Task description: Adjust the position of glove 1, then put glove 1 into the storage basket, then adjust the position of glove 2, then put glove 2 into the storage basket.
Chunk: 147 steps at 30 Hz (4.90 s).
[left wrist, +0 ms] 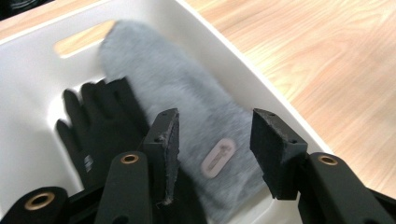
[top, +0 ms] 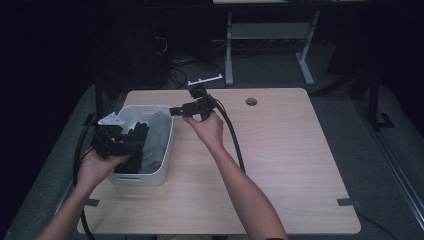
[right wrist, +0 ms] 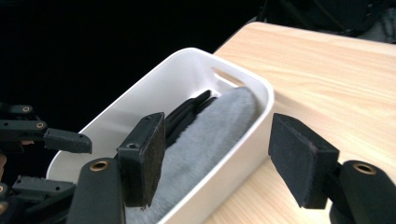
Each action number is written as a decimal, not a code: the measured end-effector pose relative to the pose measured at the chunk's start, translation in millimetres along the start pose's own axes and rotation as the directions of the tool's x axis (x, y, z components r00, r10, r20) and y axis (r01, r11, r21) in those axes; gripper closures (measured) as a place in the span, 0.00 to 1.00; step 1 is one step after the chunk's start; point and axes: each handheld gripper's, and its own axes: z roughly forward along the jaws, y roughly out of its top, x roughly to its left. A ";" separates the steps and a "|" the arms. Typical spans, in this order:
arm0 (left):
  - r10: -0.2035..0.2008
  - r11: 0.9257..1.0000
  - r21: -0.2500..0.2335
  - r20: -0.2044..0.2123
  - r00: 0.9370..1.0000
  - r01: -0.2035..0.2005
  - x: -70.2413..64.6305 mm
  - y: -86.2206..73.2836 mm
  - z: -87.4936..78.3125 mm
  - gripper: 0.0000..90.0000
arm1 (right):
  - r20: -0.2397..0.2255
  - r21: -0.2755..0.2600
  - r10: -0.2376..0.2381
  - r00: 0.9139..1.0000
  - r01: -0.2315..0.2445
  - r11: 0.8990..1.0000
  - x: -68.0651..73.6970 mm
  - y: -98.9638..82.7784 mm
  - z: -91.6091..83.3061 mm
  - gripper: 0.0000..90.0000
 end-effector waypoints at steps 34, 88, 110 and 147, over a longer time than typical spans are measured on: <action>0.070 0.996 -0.056 0.099 0.993 -0.065 -54.1 32.2 25.1 0.35 | 0.118 -0.030 0.047 0.992 -0.044 0.999 -50.5 -27.9 -98.4 0.35; 0.103 0.994 -0.063 0.154 0.983 -0.094 -92.8 39.6 49.9 0.27 | 0.227 -0.026 0.201 0.953 -0.200 0.979 -116.5 -146.0 -190.6 0.32; 0.124 0.992 -0.057 0.174 0.977 -0.115 -107.3 39.1 61.7 0.25 | 0.252 -0.040 0.271 0.929 -0.270 0.962 -133.2 -200.3 -220.8 0.31; 0.137 0.990 -0.059 0.214 0.967 -0.127 -141.0 17.8 99.0 0.23 | 0.295 -0.077 0.282 0.913 -0.271 0.959 -135.5 -261.3 -258.2 0.30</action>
